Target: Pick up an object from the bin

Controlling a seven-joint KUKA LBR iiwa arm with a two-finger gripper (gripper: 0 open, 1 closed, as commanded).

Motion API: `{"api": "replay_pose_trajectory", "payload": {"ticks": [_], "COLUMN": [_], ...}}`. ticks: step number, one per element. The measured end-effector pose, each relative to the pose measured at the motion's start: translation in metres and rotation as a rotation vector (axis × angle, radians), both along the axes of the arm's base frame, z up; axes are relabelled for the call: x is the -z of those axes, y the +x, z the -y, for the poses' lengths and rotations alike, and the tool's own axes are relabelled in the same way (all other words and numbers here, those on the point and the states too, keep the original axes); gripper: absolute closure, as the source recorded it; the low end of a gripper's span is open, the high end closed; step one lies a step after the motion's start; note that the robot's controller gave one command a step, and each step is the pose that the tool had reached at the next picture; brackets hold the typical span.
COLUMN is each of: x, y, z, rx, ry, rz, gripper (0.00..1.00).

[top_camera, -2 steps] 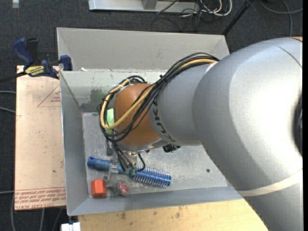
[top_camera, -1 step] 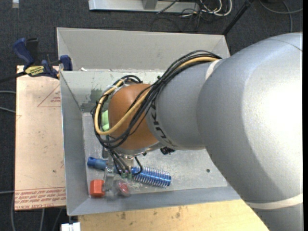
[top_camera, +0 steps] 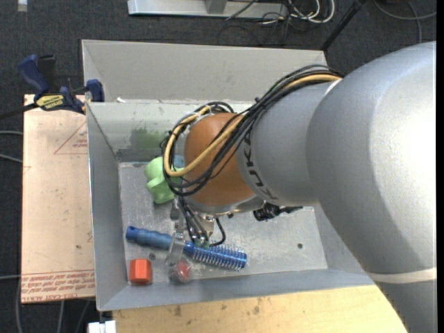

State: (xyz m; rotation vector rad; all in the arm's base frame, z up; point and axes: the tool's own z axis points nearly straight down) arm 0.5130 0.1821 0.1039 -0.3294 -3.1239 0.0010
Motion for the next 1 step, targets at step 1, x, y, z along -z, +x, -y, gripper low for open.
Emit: {"api": "replay_pose_trajectory", "payload": {"ticks": [1], "x": [0.0353], "y": [-0.0026], "z": [-0.0243], "rx": [0.135], "ry": [0.001], "rz": [-0.003], "gripper": [0.0]}}
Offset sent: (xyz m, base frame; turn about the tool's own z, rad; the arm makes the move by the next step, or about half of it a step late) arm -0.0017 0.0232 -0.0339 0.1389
